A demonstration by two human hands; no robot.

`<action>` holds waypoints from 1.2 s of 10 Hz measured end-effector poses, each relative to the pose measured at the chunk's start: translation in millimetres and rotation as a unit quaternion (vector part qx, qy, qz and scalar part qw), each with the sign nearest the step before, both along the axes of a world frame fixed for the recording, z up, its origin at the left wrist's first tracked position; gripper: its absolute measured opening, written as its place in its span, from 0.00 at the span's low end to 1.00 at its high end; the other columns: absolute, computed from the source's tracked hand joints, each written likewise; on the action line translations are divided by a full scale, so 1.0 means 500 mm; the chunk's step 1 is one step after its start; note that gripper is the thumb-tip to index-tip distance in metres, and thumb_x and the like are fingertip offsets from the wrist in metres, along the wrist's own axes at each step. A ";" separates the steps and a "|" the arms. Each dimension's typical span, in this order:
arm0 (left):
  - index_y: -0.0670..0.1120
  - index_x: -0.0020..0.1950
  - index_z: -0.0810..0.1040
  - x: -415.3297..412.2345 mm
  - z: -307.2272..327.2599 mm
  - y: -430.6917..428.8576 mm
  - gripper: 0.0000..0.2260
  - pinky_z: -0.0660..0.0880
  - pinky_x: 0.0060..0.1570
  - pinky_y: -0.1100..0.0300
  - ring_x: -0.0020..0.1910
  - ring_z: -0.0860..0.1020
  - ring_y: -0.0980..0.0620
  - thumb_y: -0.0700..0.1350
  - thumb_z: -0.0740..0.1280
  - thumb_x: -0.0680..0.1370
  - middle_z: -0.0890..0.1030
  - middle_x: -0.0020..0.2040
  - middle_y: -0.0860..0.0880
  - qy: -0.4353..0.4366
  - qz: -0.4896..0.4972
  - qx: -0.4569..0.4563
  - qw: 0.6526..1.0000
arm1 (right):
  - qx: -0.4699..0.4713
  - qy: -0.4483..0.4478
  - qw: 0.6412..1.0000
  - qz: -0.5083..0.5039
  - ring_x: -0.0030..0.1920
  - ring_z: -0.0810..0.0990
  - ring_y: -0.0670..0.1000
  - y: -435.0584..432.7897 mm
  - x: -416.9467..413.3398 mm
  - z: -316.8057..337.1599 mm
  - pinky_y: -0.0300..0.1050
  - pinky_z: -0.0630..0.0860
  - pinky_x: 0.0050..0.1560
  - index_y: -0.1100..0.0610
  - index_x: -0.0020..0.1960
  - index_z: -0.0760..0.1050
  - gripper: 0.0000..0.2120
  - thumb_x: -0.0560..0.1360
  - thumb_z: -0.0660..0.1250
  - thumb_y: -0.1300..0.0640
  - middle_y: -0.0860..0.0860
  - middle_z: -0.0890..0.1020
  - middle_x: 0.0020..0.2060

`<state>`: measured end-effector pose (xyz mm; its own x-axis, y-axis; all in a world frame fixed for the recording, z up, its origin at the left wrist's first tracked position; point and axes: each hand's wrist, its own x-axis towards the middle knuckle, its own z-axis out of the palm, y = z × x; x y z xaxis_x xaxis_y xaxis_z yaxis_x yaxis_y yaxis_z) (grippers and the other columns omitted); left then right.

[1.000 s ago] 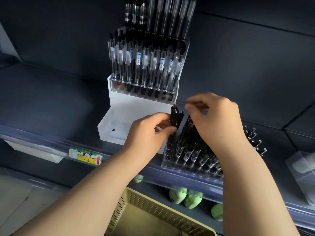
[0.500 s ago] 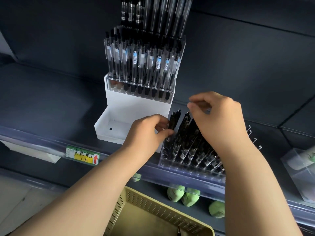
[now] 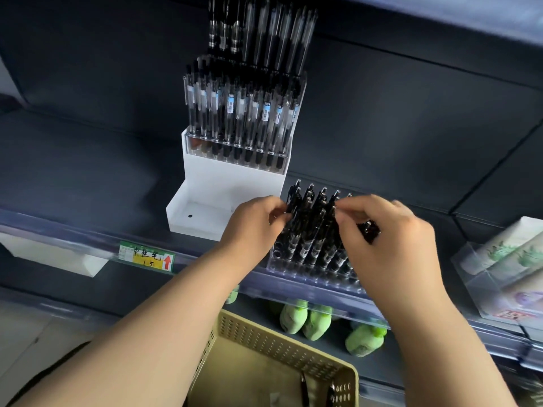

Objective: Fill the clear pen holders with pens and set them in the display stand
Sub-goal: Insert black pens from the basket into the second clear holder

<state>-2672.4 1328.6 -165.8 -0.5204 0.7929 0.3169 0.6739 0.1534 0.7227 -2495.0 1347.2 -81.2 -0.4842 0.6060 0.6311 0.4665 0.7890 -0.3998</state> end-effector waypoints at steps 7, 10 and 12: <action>0.50 0.55 0.78 0.142 -0.146 -0.173 0.11 0.70 0.41 0.58 0.47 0.76 0.47 0.40 0.59 0.77 0.77 0.53 0.49 0.180 -0.310 -0.465 0.810 | -0.398 -0.510 0.759 -0.075 0.63 0.73 0.58 -0.088 0.132 -0.402 0.43 0.70 0.53 0.64 0.66 0.68 0.16 0.80 0.53 0.62 0.61 0.73 0.63; 0.40 0.65 0.71 0.261 -0.325 -0.146 0.15 0.59 0.66 0.50 0.68 0.63 0.44 0.38 0.56 0.79 0.69 0.67 0.43 0.363 -0.445 -0.402 0.714 | -0.312 -0.642 0.699 -0.044 0.67 0.69 0.56 -0.111 0.115 -0.491 0.50 0.70 0.60 0.60 0.67 0.69 0.18 0.79 0.54 0.63 0.57 0.70 0.67; 0.46 0.73 0.64 0.277 -0.407 -0.117 0.20 0.53 0.71 0.51 0.74 0.51 0.50 0.46 0.56 0.81 0.58 0.75 0.50 0.468 -0.494 -0.376 0.629 | -0.202 -0.737 0.645 0.009 0.67 0.69 0.57 -0.100 0.114 -0.536 0.50 0.69 0.62 0.61 0.68 0.68 0.18 0.78 0.59 0.64 0.58 0.72 0.66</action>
